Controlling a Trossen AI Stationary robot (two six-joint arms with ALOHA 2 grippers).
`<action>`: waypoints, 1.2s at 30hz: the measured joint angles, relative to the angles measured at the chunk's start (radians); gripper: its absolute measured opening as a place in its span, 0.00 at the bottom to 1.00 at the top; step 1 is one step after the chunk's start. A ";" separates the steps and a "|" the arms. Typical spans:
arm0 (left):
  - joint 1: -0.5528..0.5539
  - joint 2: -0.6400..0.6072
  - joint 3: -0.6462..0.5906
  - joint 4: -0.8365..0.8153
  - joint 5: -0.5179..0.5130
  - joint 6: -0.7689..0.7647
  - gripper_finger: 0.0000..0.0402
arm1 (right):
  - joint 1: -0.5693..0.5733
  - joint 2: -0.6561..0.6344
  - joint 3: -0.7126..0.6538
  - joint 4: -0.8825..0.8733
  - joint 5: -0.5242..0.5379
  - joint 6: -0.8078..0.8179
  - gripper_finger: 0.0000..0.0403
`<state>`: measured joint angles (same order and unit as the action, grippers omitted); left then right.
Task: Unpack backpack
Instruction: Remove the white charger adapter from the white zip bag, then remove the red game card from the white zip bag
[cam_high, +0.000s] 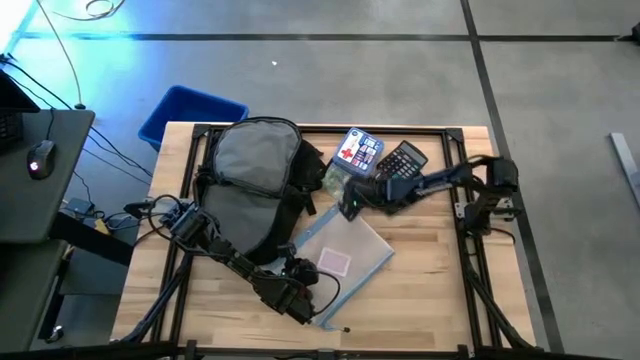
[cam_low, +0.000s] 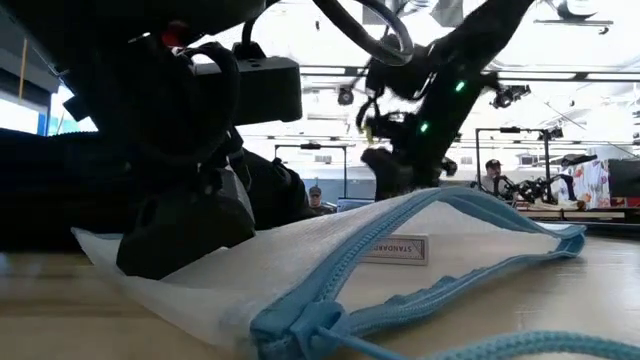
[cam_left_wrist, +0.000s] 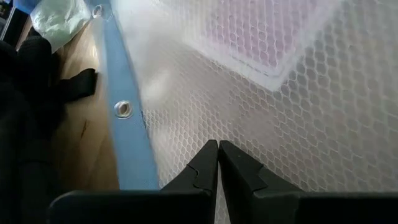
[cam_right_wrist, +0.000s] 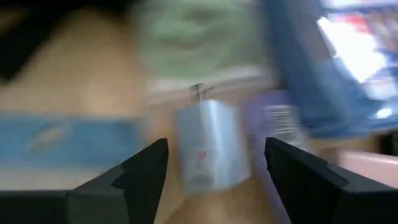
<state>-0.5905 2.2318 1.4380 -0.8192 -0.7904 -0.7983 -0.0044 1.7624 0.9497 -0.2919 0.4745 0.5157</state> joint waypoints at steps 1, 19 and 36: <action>-0.001 0.000 0.000 0.000 0.000 0.001 0.00 | 0.055 -0.006 0.000 -0.006 0.017 -0.004 0.65; -0.025 0.006 0.180 -0.102 0.062 0.022 0.00 | 0.906 0.227 0.001 0.517 0.268 0.185 0.66; 0.095 -0.010 -0.010 0.024 -0.020 0.084 0.00 | 0.796 0.266 0.006 0.509 0.264 0.193 0.66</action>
<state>-0.4957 2.2214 1.4276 -0.7948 -0.8105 -0.7144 0.7918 2.0281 0.9558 0.2168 0.7387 0.7086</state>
